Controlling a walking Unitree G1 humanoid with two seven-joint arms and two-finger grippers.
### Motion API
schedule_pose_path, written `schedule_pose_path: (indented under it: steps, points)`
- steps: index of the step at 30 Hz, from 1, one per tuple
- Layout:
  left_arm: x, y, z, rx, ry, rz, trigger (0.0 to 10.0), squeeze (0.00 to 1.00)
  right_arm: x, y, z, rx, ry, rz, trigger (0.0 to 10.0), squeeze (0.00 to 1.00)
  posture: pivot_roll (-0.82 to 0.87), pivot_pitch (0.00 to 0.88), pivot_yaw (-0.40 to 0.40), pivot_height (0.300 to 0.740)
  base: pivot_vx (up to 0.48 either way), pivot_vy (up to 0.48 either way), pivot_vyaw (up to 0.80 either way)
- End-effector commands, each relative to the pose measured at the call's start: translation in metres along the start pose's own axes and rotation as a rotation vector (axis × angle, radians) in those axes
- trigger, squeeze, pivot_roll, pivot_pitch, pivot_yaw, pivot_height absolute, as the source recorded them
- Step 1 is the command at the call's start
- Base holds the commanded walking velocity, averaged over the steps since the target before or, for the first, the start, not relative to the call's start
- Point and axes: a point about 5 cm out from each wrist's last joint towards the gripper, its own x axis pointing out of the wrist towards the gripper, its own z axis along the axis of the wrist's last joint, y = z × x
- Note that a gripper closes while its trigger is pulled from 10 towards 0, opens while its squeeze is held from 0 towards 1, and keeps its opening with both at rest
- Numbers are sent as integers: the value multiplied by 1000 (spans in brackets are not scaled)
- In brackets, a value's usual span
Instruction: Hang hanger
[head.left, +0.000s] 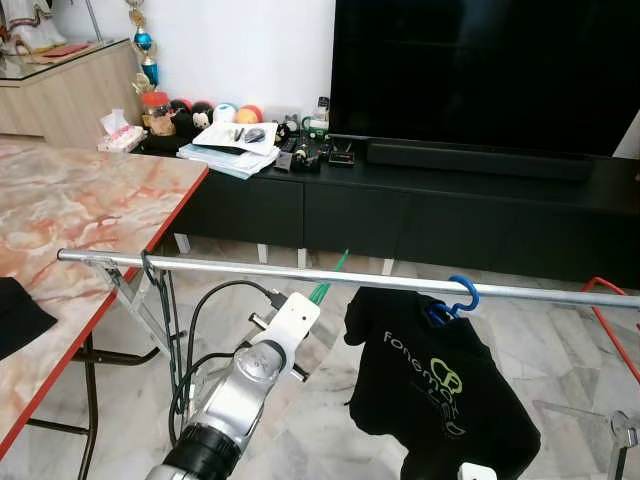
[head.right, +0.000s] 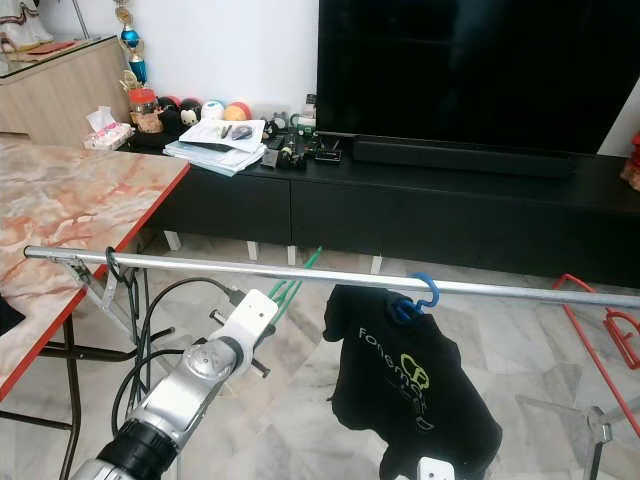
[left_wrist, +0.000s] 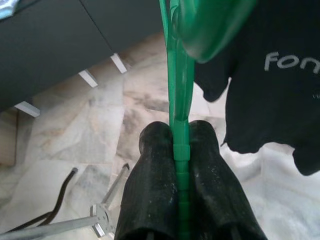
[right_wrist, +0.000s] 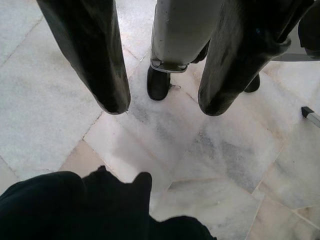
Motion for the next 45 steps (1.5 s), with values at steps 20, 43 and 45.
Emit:
schedule_pose_path:
  steps: [20,43,45]
  points:
    - [18,22,5,-255,107,104,10000,0,0,-1,2,-4,-1,0,10000,0,138,0,-45,740,0,0,0]
    - [12,11,-12,-269,136,101,10000,902,0,1,1,-2,3,7,10000,0,147,0,-30,740,0,0,0]
    - [9,11,-11,-247,119,103,10000,898,0,2,0,-2,4,8,10000,0,151,0,-29,740,0,0,0]
